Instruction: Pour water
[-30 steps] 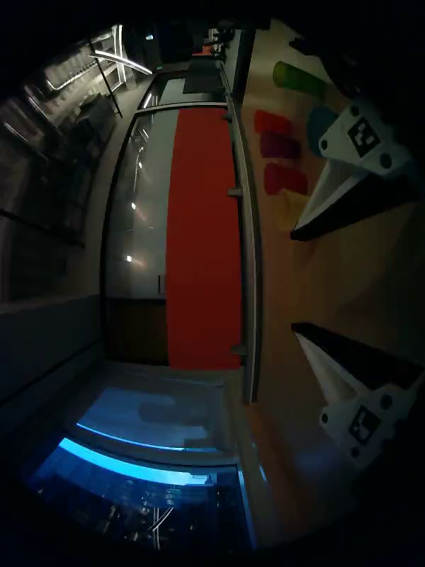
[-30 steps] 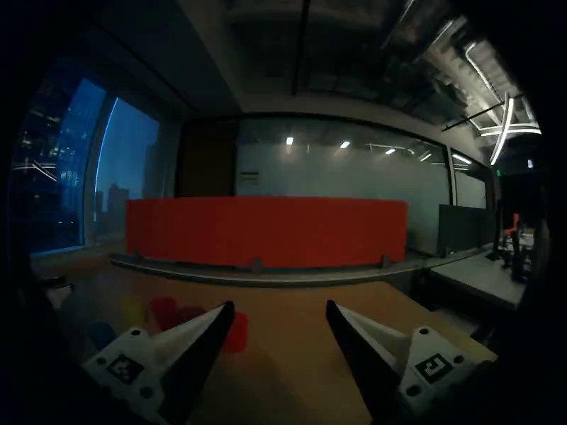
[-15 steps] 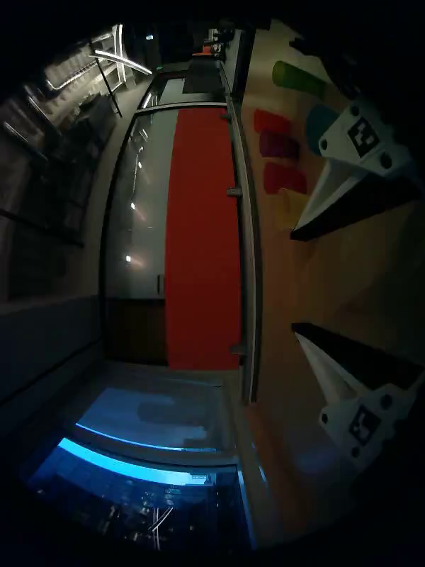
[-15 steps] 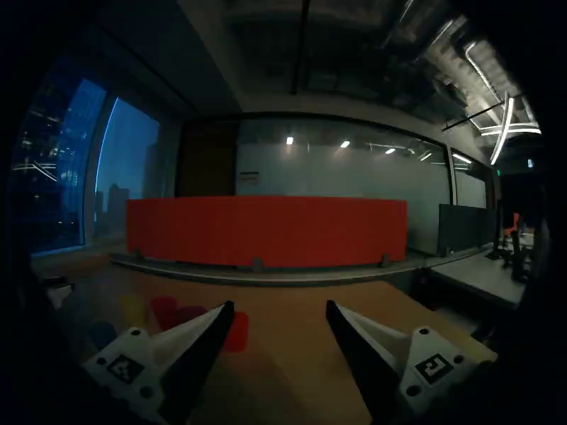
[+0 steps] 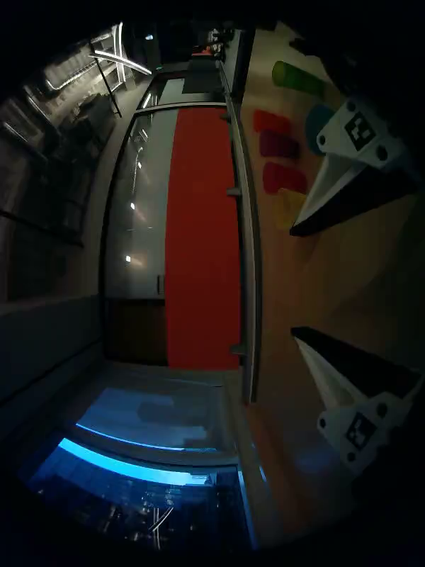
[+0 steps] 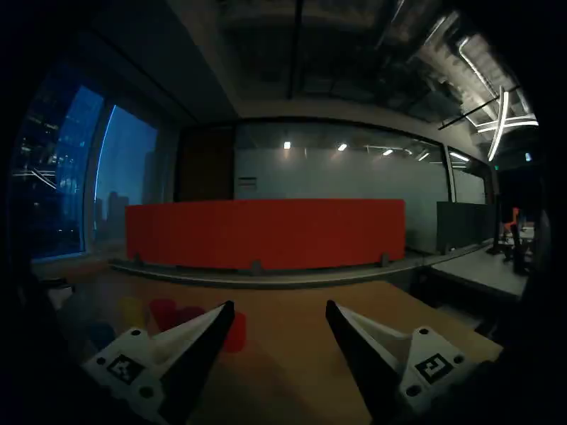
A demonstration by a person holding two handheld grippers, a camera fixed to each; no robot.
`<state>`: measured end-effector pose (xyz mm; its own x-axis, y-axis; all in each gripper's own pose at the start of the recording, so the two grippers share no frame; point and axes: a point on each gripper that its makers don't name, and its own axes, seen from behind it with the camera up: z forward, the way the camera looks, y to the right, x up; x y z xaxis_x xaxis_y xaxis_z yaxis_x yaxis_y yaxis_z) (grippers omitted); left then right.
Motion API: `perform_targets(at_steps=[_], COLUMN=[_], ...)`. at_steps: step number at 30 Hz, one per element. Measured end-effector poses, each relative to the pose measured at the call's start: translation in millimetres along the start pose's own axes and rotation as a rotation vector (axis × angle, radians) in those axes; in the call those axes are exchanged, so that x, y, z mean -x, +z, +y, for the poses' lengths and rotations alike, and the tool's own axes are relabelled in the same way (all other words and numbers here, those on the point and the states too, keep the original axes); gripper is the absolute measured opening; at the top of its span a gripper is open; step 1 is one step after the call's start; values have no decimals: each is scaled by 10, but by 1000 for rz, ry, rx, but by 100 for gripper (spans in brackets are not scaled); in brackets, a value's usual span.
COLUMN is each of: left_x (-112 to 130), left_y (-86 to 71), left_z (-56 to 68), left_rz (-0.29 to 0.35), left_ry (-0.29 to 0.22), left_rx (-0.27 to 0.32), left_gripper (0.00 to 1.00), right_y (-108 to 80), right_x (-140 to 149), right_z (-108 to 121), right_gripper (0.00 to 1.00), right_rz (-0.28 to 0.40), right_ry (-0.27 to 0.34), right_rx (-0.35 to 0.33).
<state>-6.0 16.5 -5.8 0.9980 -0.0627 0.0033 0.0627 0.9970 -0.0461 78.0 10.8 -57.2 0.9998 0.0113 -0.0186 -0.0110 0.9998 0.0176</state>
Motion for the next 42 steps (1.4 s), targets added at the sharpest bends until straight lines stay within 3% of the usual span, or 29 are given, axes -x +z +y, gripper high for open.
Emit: perform_targets(at_steps=[11,26,35,42], left_x=[-2,-6,-9,-4], left_y=[-5,-8,-3,-7], left_z=[5,4,-2,-2], left_rz=[0,0,0,0], left_ry=[0,1,1,0], left_rx=[0,0,0,0], left_gripper=[94,94,94,94], right_y=[77,273,391,454], right_x=[69,70,313,499], right_z=[74,-55,-82,-65], right_gripper=[100,100,100,100], right_rz=[48,115,83,54], right_ry=[-24,4,-4,29], right_rx=[16,5,9,9])
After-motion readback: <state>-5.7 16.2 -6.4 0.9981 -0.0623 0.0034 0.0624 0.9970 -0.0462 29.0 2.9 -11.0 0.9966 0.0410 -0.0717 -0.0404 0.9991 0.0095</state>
